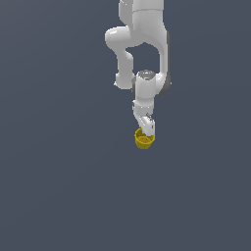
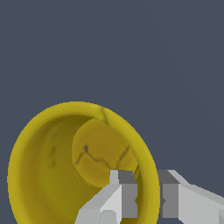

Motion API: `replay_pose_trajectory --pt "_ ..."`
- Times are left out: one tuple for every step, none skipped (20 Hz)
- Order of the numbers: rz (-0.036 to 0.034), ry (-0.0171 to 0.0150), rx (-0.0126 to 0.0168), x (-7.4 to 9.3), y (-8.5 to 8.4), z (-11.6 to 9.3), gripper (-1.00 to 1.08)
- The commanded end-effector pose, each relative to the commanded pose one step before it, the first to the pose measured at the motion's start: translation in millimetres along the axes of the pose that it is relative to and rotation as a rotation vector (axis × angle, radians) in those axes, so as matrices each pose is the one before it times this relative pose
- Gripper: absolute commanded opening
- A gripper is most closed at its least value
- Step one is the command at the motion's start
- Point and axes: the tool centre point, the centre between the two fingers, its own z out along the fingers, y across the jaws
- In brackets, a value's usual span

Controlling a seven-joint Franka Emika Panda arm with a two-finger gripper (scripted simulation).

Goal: Pick up the object and move it to a goal position.

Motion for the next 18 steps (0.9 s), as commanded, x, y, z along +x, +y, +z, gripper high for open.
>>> replay_pose_trajectory --pt "-0.00021 -0.00008 -0.00087 -0.1 0.38 0.32 -1.0" --pt "0.0 0.0 0.0 0.0 0.0 0.0 -1.0" --pt "0.00006 0.00046 0.00086 0.04 -0.34 -0.32 -1.0" --pt "0.0 0.0 0.0 0.0 0.0 -0.21 -1.0" --pt "0.0 0.0 0.0 0.0 -0.01 -0.62 -1.0" --pt "0.0 0.0 0.0 0.0 -0.01 -1.04 -1.0" --pt "0.0 0.0 0.0 0.0 -0.02 -1.44 -1.0" --pt "0.0 0.0 0.0 0.0 -0.02 -1.85 -1.0" --pt "0.0004 -0.00056 0.00005 0.18 -0.01 -2.25 -1.0" --pt "0.0 0.0 0.0 0.01 -0.03 -2.67 -1.0" --pt "0.0 0.0 0.0 0.01 -0.04 -3.08 -1.0" --pt "0.00038 -0.00057 -0.00006 0.19 -0.02 -3.42 -1.0" --pt "0.0 0.0 0.0 0.02 -0.05 -3.9 -1.0" --pt "0.00039 -0.00056 -0.00009 0.2 -0.03 -4.23 -1.0" --pt "0.00039 -0.00056 -0.0001 0.21 -0.04 -4.63 -1.0" --pt "0.0 0.0 0.0 0.03 -0.07 -5.05 -1.0" --pt "0.00041 -0.00053 -0.00015 0.24 -0.05 -5.15 -1.0" --pt "0.0 0.0 0.0 0.05 -0.07 -5.38 -1.0"
